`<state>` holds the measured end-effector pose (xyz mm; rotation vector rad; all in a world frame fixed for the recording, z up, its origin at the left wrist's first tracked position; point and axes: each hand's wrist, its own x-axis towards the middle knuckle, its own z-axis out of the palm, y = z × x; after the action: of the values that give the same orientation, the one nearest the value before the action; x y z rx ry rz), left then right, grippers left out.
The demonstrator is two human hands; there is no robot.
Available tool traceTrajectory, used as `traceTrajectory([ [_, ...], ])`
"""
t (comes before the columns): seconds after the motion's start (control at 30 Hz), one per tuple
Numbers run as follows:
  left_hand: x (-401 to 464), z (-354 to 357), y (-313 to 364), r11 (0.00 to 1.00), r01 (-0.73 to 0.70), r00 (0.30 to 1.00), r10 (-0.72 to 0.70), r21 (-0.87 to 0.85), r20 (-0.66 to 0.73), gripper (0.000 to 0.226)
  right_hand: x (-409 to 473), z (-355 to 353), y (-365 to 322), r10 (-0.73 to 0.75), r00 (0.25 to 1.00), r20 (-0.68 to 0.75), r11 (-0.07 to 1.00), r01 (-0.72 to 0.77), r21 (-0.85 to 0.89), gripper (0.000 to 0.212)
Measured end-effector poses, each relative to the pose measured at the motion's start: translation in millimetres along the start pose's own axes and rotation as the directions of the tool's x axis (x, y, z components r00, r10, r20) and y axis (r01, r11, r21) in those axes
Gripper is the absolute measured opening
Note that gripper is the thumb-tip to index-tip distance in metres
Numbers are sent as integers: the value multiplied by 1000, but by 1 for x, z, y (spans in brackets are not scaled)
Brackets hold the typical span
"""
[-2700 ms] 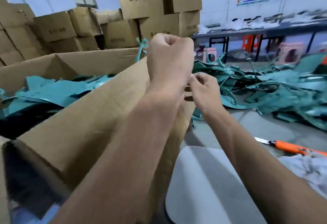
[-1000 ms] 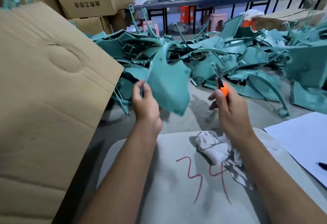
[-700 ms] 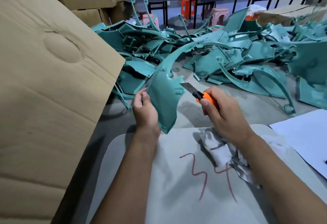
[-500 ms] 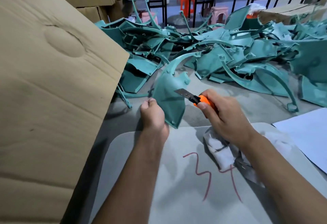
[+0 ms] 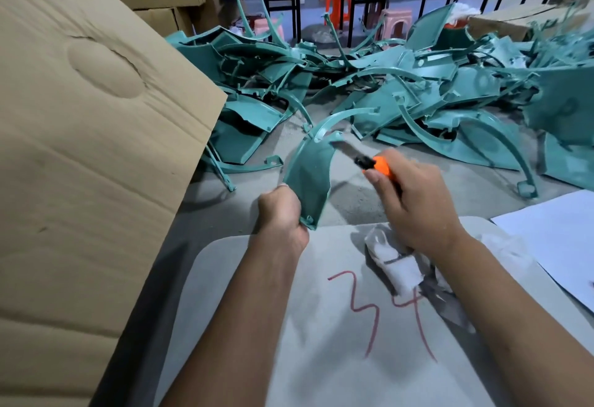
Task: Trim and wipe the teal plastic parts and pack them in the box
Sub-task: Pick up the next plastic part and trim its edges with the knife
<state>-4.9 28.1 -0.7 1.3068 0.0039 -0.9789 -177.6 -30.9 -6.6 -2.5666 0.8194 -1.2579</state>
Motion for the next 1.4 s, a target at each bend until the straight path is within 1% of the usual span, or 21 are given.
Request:
traceTrajectory([
  [0.07,-3,1,2,1000,0,1000,0,-18,14,27,0,5,-8,-67,993,100,997,64,39,33],
  [0.13,-6,0,4,1000,16,1000,-16,-11,18,29,1,9,-9,-58,988,140,998,57,9,34],
  [0.27,-8,-2,7,998,67,997,-66,-18,50,29,0,4,1,75,997,0,989,-74,-125,36],
  [0.33,-9,-3,8,997,67,997,-66,-30,50,29,0,2,2,92,994,-53,983,-99,-156,36],
  [0.4,-10,-2,8,997,64,997,-63,-31,33,26,0,2,-3,14,1000,-26,994,-17,-107,31],
  [0.47,-10,-2,9,998,58,998,-57,-38,20,24,0,3,-11,-76,995,62,996,78,-32,31],
  [0.53,-10,-2,9,998,59,998,-58,-34,28,26,0,6,-14,-85,990,108,996,88,-22,33],
  [0.6,-11,-4,11,998,66,996,-65,-22,63,30,1,7,-12,-35,998,49,995,39,-93,31],
  [0.67,-11,-6,12,997,71,993,-70,-14,90,31,2,4,-6,74,997,-25,983,-77,-166,33],
  [0.73,-11,-7,12,998,58,994,-56,-12,91,31,2,1,1,151,985,-86,969,-164,-184,38],
  [0.77,-11,-7,12,999,51,995,-49,-17,84,31,1,1,2,143,986,-89,976,-156,-153,38],
  [0.87,-10,-5,11,999,37,998,-36,-31,46,29,-1,2,-8,-31,999,38,999,31,-10,34],
  [0.93,-9,-4,10,999,31,999,-31,-21,38,30,-1,7,-15,-78,990,113,997,78,2,33],
  [1.0,-8,-5,10,999,34,997,-34,0,71,31,-1,9,-14,-32,995,90,997,38,-65,33],
  [1.1,-8,-8,10,999,40,992,-42,21,115,31,-2,5,-1,140,989,-56,971,-148,-185,33],
  [1.17,-7,-8,9,999,29,993,-31,14,115,30,-2,1,8,246,958,-148,946,-271,-180,35],
  [1.2,-7,-8,8,1000,31,993,-31,1,112,30,-3,-1,10,247,952,-181,950,-275,-149,34],
  [1.23,-8,-7,8,999,33,994,-31,-13,105,30,-3,-2,9,202,962,-185,970,-223,-102,33],
  [1.27,-8,-6,7,999,27,995,-25,-18,96,28,-4,-3,6,127,980,-153,990,-135,-47,33],
  [1.33,-6,-7,7,1000,1,995,0,-10,100,23,-4,-1,-6,-9,1000,-28,999,10,32,32],
  [1.4,-5,-9,7,1000,2,983,-1,-8,184,25,-4,3,-11,-26,999,33,999,25,28,33],
])
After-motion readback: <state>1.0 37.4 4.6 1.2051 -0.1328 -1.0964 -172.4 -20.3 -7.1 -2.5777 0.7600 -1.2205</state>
